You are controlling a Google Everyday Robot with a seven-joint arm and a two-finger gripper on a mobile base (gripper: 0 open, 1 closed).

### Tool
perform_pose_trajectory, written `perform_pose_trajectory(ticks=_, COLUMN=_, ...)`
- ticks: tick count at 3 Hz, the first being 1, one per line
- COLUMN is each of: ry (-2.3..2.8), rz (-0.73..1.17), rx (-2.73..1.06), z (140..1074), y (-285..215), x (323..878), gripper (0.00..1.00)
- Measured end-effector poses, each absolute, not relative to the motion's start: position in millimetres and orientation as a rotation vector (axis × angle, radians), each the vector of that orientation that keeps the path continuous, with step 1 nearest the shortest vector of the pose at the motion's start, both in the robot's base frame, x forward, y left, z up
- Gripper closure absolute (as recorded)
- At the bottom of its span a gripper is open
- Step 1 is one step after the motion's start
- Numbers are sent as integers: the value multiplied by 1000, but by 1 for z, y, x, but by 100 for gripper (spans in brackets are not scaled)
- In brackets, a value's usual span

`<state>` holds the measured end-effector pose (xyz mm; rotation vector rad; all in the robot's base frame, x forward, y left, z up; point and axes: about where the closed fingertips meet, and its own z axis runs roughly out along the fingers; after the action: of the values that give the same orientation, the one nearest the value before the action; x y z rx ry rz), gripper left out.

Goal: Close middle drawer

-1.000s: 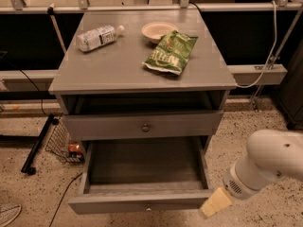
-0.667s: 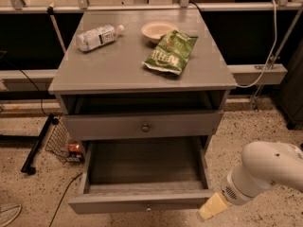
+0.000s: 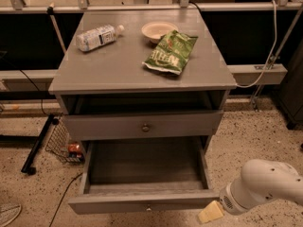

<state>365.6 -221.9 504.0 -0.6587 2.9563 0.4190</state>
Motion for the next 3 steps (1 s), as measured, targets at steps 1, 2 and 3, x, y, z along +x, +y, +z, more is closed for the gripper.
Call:
perform_pose_trajectory(ticks=1, ry=2969, rz=473, rx=-609, z=479, y=-219, x=363, gripper=39)
perform_pose_trajectory(ticks=2, ry=2981, rz=504, rx=-579, z=463, y=-216, x=361, gripper=61)
perform_pose_trajectory(ticks=3, ry=2968, rz=515, rx=-581, z=446, y=-208, x=362, gripper=85)
